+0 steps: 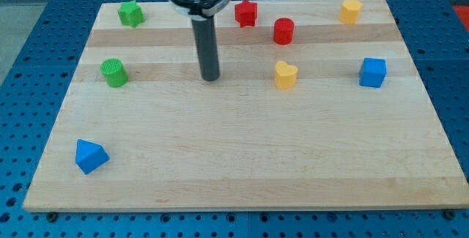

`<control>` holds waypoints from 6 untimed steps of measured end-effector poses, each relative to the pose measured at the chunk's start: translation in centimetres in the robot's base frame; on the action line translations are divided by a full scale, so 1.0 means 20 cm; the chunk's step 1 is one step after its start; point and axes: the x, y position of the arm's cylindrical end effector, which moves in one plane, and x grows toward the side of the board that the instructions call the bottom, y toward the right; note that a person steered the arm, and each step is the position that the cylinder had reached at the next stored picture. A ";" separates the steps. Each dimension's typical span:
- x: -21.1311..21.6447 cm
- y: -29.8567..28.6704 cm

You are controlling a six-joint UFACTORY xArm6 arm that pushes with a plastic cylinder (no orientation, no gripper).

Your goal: Push the heart slightly down

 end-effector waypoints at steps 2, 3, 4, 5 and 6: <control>-0.09 0.29; -0.10 0.48; -0.10 0.62; -0.09 0.70; 0.00 0.70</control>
